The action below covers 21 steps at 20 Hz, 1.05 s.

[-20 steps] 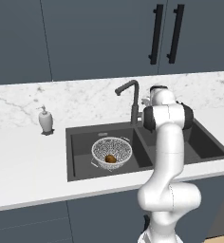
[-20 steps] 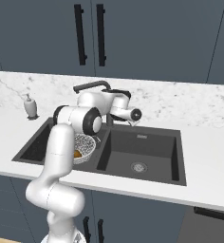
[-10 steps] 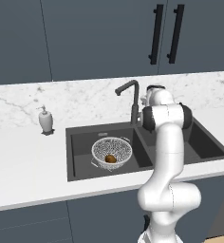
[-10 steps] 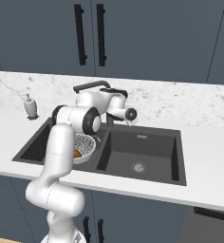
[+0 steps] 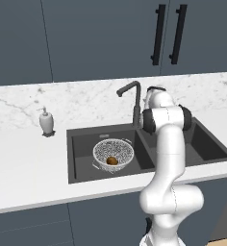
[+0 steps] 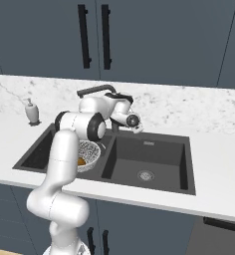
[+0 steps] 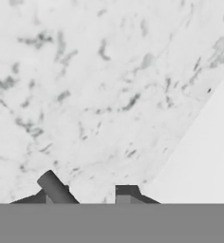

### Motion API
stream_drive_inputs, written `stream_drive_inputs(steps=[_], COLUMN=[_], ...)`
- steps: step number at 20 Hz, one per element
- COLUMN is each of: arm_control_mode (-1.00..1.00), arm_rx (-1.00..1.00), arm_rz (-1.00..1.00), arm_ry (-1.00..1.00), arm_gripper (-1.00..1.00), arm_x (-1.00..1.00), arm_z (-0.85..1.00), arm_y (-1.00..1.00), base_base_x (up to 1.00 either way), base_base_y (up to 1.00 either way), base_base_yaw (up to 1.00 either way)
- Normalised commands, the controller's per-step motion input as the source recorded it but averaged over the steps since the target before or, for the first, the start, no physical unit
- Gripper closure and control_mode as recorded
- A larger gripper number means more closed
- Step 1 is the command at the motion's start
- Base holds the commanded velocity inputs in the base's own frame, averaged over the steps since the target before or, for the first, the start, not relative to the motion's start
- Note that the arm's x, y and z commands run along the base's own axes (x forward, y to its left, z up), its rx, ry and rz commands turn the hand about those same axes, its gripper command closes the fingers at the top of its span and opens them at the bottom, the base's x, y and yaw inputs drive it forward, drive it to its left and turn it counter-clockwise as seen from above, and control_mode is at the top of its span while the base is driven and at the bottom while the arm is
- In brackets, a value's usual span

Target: Put the colander in the sink, put the pear in the colander, and turn on the sink faucet and pour water over the colander.

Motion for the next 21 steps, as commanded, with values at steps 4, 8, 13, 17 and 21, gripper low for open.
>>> stream_drive_inputs(steps=[4,8,13,17,21], arm_control_mode=[-1.00,-1.00,-1.00,-1.00,-1.00], arm_rx=[0.07,0.10,0.12,0.13,0.15], arm_rz=[-0.14,-0.13,-0.10,-0.06,0.00], arm_ry=[0.00,0.00,0.00,0.00,0.00], arm_gripper=[1.00,1.00,1.00,1.00,1.00], arm_x=[0.00,-0.04,-0.09,-0.11,-0.31], arm_z=[0.00,0.00,0.00,0.00,0.06], arm_y=[-1.00,-1.00,-0.99,-0.86,-0.73], base_base_x=[0.00,0.00,0.00,0.00,0.00], base_base_y=[0.00,0.00,0.00,0.00,0.00], base_base_yaw=[0.00,0.00,0.00,0.00,0.00])
